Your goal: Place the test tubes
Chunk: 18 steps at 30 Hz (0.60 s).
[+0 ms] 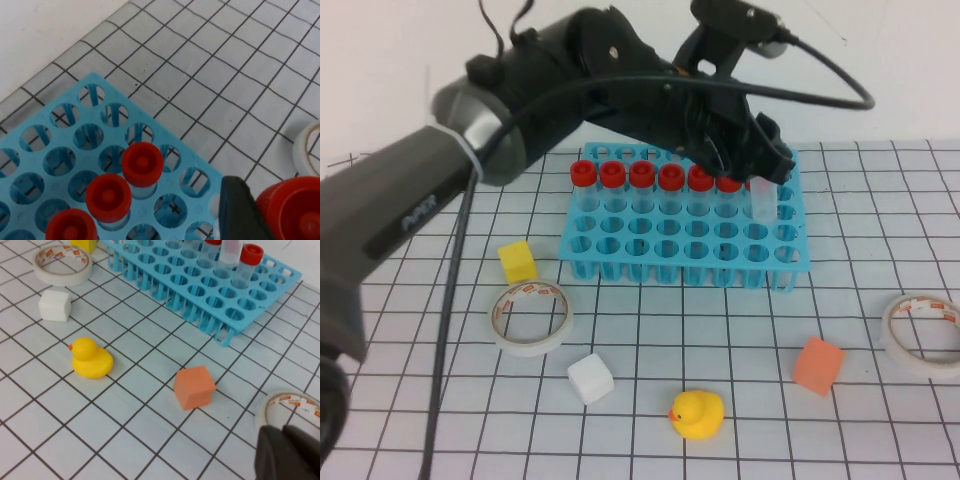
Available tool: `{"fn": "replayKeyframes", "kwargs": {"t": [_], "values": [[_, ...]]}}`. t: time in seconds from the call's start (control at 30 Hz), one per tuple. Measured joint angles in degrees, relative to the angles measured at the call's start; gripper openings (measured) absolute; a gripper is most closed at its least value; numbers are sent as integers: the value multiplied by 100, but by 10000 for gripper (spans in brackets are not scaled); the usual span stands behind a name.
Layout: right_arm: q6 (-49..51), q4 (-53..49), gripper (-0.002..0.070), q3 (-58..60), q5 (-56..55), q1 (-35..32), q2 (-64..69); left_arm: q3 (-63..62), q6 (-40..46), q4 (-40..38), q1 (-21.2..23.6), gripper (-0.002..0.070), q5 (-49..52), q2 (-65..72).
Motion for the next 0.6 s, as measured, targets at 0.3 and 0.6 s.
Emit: {"fn": "replayKeyframes", "kwargs": {"t": [0.3, 0.6], "values": [[0, 0, -1, 0, 0, 0, 0, -661, 5, -119, -53, 246, -4, 633], [0, 0, -1, 0, 0, 0, 0, -1885, -231, 480, -221, 246, 215, 1487]]}}
